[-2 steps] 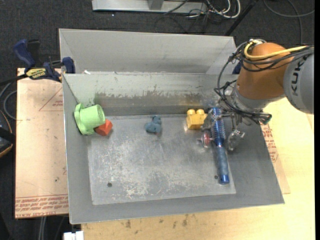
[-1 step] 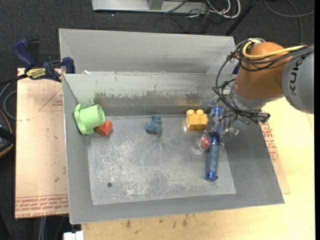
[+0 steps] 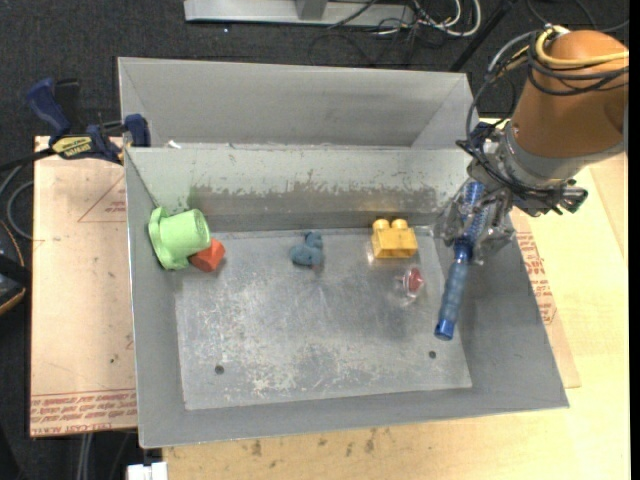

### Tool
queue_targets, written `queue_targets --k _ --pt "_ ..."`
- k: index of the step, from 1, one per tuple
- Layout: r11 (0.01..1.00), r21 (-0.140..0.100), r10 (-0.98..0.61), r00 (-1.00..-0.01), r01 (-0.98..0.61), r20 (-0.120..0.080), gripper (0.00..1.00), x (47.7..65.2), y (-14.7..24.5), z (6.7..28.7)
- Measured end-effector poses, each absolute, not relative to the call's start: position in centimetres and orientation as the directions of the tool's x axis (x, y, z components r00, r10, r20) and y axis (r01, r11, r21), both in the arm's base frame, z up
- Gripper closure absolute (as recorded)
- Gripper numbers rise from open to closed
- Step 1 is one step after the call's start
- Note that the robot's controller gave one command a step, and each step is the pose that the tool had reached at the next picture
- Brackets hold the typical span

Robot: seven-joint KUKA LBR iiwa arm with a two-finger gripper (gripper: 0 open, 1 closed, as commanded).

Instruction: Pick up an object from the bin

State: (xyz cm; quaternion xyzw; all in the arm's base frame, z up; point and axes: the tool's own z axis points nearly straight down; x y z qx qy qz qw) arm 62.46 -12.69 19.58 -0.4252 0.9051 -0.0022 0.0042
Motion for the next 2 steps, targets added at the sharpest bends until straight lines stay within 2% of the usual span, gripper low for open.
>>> queue_targets --k 1,2 --pt "0.58 -0.009 -0.814 -0.58 -0.814 -0.006 1.0 62.9 -12.7 32.5" --pt "0.665 0.002 -0.747 -0.665 -0.747 -0.002 1.0 63.3 -9.7 29.3"
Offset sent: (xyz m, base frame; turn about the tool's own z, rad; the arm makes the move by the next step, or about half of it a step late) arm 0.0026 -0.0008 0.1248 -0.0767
